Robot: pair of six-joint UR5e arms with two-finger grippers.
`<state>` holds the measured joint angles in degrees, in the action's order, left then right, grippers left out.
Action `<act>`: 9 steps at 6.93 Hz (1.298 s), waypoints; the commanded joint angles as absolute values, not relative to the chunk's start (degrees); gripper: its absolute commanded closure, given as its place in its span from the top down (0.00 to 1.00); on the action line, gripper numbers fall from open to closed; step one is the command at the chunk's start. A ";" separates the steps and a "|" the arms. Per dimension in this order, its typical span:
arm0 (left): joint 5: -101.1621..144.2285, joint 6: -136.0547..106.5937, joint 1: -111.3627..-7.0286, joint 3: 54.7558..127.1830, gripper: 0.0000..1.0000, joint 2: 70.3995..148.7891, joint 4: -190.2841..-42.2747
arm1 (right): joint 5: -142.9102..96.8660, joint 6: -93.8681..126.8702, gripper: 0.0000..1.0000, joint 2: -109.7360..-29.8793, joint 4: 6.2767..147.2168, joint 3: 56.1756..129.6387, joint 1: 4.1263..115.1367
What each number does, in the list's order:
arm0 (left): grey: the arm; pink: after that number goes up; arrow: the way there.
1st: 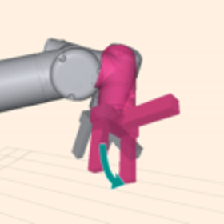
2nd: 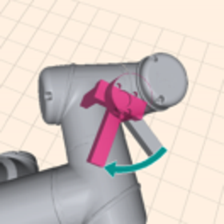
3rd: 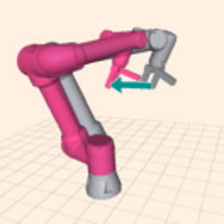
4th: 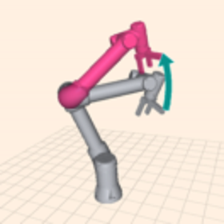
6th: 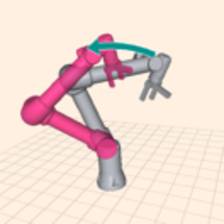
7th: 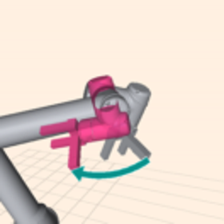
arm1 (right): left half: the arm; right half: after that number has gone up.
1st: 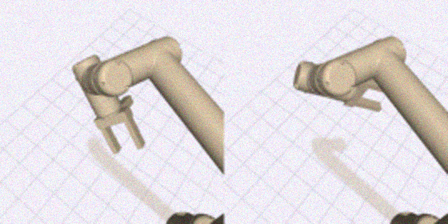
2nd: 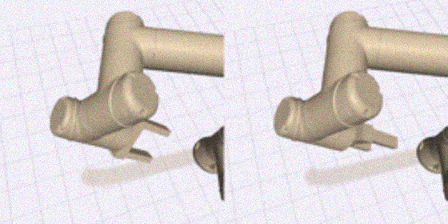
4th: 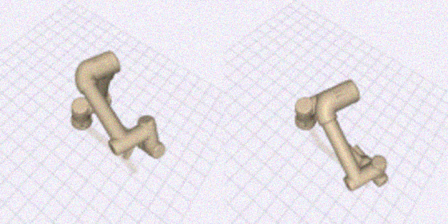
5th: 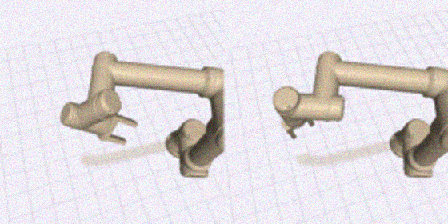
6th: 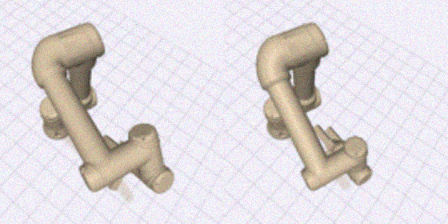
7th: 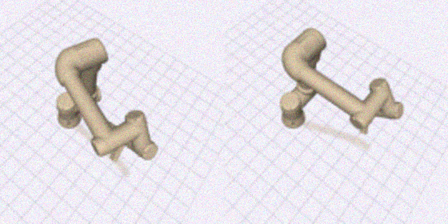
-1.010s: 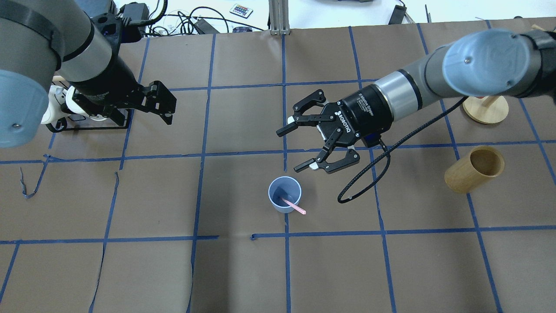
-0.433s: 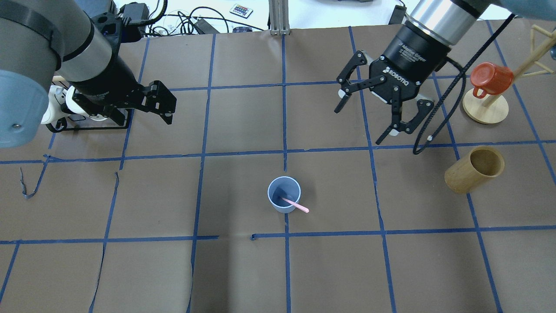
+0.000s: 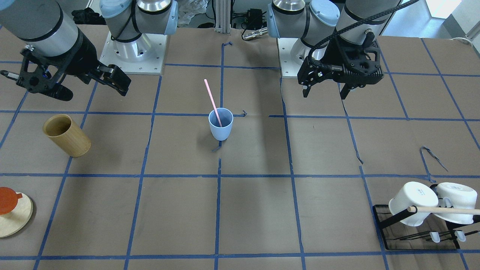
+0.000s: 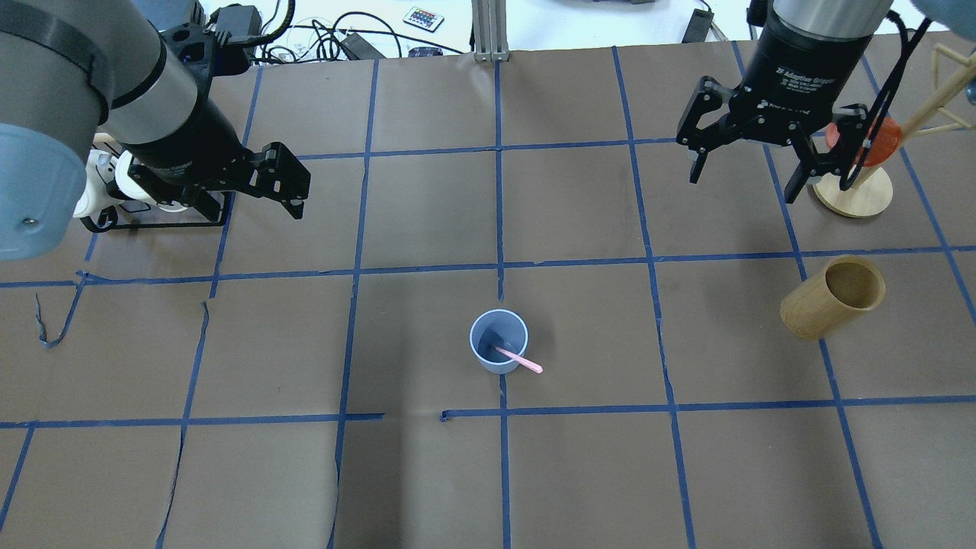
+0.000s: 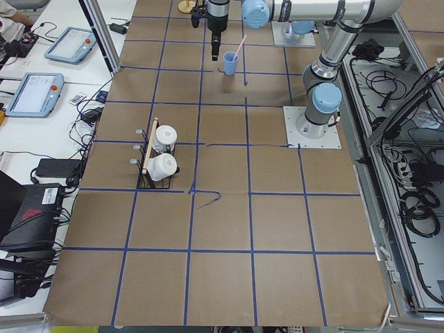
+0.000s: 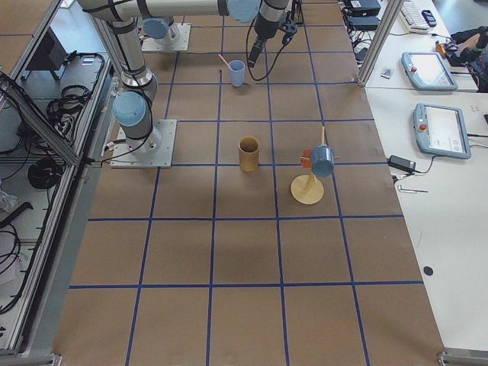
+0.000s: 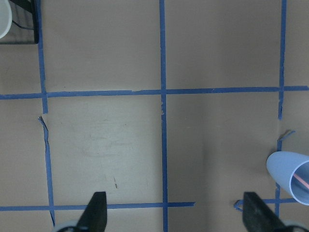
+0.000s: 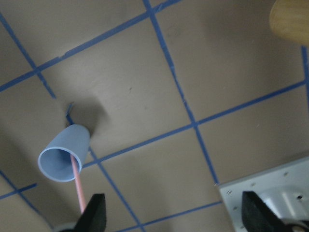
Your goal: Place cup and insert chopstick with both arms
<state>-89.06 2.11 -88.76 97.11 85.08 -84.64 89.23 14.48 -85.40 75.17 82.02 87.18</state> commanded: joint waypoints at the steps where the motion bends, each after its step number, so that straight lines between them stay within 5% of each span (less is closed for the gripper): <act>1: -89.03 2.11 -88.77 97.12 1.00 85.08 -84.64 | 90.62 4.99 1.00 -85.43 81.44 82.44 87.28; 9: -89.03 2.11 -88.77 97.12 1.00 85.17 -84.55 | 91.32 2.37 1.00 -88.77 89.65 88.59 92.37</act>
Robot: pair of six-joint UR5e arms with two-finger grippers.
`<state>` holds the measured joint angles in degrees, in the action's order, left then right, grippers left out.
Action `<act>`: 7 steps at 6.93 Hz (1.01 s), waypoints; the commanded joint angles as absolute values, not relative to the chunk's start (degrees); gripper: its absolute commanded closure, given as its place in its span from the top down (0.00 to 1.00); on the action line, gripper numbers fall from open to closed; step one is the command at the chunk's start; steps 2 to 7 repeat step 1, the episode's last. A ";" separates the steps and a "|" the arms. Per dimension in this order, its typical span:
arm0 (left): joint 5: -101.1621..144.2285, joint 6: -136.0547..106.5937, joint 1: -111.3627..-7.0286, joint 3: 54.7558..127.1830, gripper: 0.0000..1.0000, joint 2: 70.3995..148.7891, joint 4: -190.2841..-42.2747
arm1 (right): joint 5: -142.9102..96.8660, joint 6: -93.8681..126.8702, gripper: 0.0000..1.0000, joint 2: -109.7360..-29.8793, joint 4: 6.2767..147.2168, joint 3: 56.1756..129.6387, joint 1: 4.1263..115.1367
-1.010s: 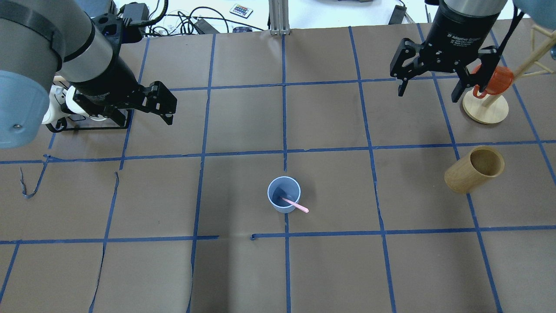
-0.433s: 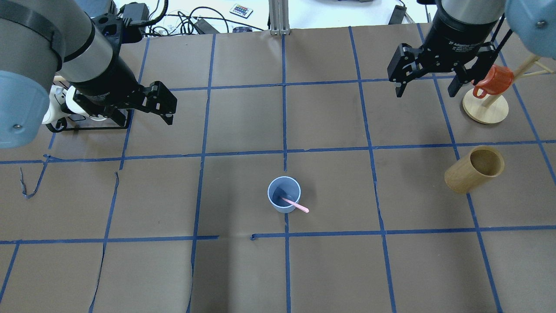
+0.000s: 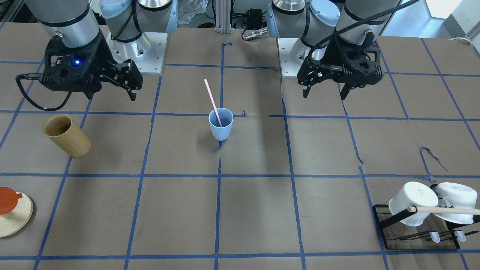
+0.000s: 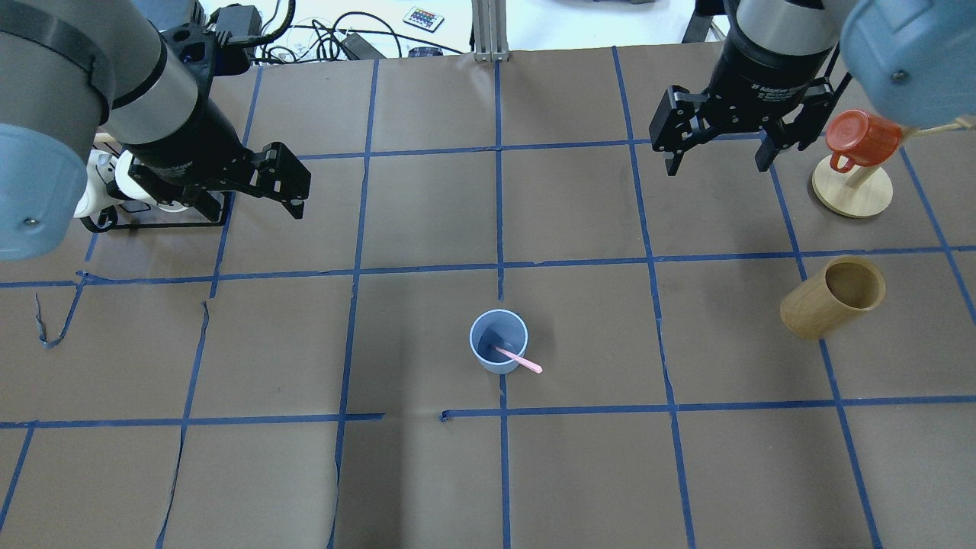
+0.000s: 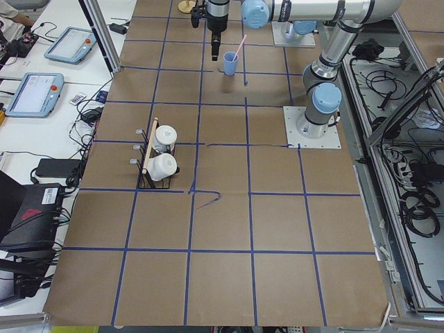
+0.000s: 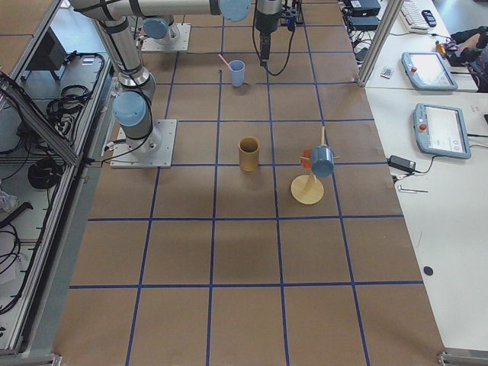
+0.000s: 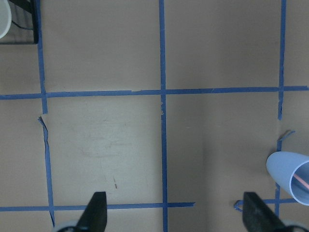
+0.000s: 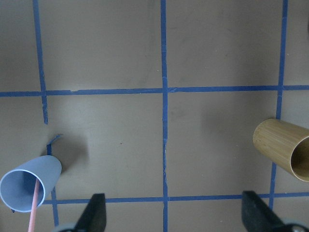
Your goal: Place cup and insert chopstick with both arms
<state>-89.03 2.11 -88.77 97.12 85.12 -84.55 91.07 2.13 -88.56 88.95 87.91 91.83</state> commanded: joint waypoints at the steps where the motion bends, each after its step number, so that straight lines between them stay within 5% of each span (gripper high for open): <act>1: -89.03 2.02 -88.77 97.12 1.00 85.08 -84.55 | 91.41 2.55 1.00 -88.77 89.65 88.68 92.37; 7: -89.03 2.02 -88.77 97.12 1.00 85.08 -84.55 | 91.41 2.55 1.00 -88.77 89.65 88.68 92.37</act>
